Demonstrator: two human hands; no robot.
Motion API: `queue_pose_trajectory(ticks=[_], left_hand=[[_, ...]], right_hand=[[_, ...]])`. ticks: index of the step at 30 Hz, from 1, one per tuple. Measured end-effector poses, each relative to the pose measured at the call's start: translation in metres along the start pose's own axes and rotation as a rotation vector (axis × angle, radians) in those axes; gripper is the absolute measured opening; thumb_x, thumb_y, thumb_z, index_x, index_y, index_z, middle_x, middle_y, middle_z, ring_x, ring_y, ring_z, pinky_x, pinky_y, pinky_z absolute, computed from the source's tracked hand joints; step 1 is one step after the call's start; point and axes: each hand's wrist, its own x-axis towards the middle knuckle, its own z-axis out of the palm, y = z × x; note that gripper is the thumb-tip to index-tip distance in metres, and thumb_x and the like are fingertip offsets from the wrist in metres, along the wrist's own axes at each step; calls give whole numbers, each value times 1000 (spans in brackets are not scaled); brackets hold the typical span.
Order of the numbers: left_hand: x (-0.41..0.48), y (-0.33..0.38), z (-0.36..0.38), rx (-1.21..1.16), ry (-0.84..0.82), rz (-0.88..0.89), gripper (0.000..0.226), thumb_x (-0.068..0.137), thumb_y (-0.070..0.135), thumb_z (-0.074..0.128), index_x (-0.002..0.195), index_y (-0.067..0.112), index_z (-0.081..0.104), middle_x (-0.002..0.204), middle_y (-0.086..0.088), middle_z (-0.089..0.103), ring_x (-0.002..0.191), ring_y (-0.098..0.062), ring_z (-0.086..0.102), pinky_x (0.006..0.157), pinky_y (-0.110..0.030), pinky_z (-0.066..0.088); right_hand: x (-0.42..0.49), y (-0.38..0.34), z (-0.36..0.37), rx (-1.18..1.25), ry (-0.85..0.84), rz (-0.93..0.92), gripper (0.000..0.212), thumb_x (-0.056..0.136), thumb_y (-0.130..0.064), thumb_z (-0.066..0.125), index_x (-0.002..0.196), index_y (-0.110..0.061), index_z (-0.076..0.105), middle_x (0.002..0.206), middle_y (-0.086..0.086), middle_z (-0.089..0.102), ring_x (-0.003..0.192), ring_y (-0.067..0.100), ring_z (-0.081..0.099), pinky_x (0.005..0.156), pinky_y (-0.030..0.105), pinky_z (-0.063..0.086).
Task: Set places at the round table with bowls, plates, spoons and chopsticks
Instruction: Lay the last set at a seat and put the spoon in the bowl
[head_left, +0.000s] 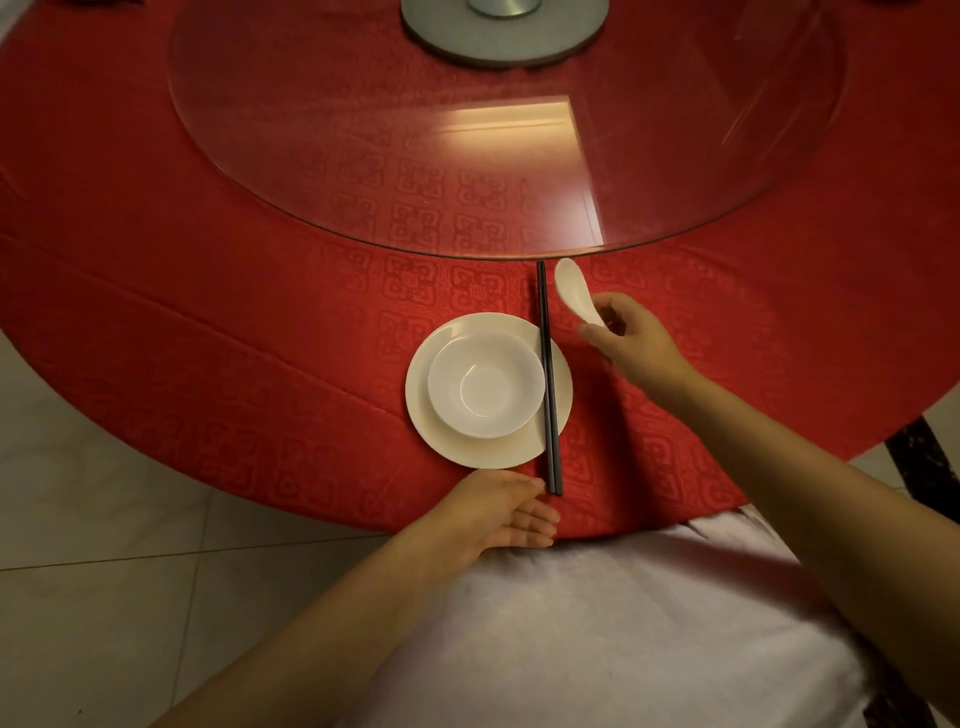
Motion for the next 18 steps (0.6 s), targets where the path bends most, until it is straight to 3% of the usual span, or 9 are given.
queue_pose_trajectory(ticks=[2,5,10,15,18], left_hand=[[-9,1,-18,45,52,4,16,95,17,50,101,7,61,84,-12,69,67,-16,69,55,-21,57],[-22,3,-54,90,228,35,20,95,14,50,104,1,62,78,-12,67,59,-16,65,48,-20,55],[-16,20,-99,186,550,167,19,96,14,48,107,2,58,75,-8,60,59,-16,56,39,-16,51],[10,35,-105,339,657,276,27,93,15,52,117,6,58,86,-7,62,64,-14,56,56,-30,54],[21,42,-100,370,678,298,32,91,16,54,121,5,56,86,-7,61,63,-13,58,56,-32,56]], right_hand=[[-3,-13,-6,-237,-27,-187,35,84,-9,64,119,-11,60,93,-1,56,77,11,49,70,23,39],[-12,-29,-4,-507,-182,-389,35,84,-11,65,119,-10,62,95,5,54,85,16,49,74,26,37],[-20,-39,16,-710,-445,-415,31,89,-11,58,119,-7,59,117,11,50,102,25,56,89,35,47],[-20,-37,24,-884,-437,-450,29,91,-16,55,119,-11,56,123,6,49,100,27,59,81,35,48],[-19,-36,27,-934,-419,-476,30,91,-21,54,120,-13,54,123,5,50,96,28,60,76,38,49]])
